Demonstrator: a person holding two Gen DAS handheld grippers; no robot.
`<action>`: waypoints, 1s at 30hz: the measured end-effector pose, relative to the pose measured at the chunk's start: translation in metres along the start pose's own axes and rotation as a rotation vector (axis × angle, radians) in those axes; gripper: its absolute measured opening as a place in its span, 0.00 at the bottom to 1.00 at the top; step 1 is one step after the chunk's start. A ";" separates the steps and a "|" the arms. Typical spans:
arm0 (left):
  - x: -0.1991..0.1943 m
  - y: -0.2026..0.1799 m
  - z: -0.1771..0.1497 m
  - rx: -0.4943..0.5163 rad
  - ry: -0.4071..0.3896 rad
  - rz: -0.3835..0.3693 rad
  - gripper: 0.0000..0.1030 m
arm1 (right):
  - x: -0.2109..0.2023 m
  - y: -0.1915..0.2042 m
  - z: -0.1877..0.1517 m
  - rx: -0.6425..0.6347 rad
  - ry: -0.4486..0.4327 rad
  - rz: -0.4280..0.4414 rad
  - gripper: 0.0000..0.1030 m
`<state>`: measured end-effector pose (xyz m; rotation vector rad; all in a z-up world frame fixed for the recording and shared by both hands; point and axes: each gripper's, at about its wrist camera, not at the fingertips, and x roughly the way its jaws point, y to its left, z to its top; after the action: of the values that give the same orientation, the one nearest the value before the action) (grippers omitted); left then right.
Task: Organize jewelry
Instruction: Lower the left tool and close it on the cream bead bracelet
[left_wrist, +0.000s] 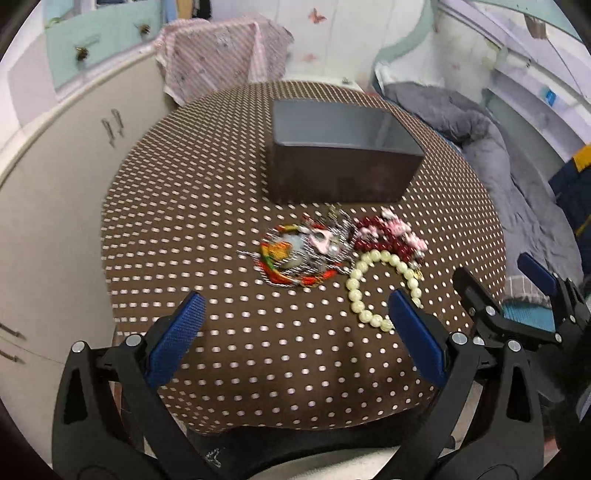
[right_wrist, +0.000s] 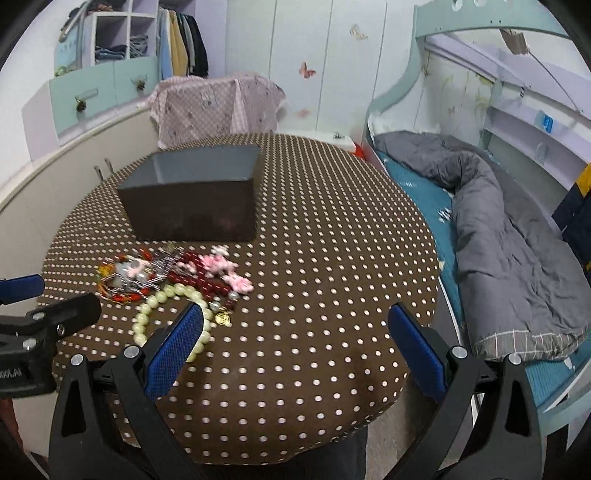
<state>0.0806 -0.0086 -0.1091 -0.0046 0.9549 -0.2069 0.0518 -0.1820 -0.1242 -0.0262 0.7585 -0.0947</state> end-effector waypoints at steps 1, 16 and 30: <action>0.001 -0.001 0.000 0.003 0.010 -0.006 0.94 | 0.003 -0.002 -0.001 0.003 0.009 -0.005 0.93; 0.044 -0.026 0.001 0.082 0.119 0.025 0.56 | 0.022 -0.031 0.004 0.068 0.073 0.059 0.93; 0.038 -0.022 0.000 0.128 0.109 0.028 0.12 | 0.031 0.018 0.025 -0.071 0.089 0.387 0.42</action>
<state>0.0979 -0.0372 -0.1380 0.1385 1.0478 -0.2439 0.0925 -0.1670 -0.1287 0.0581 0.8433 0.3010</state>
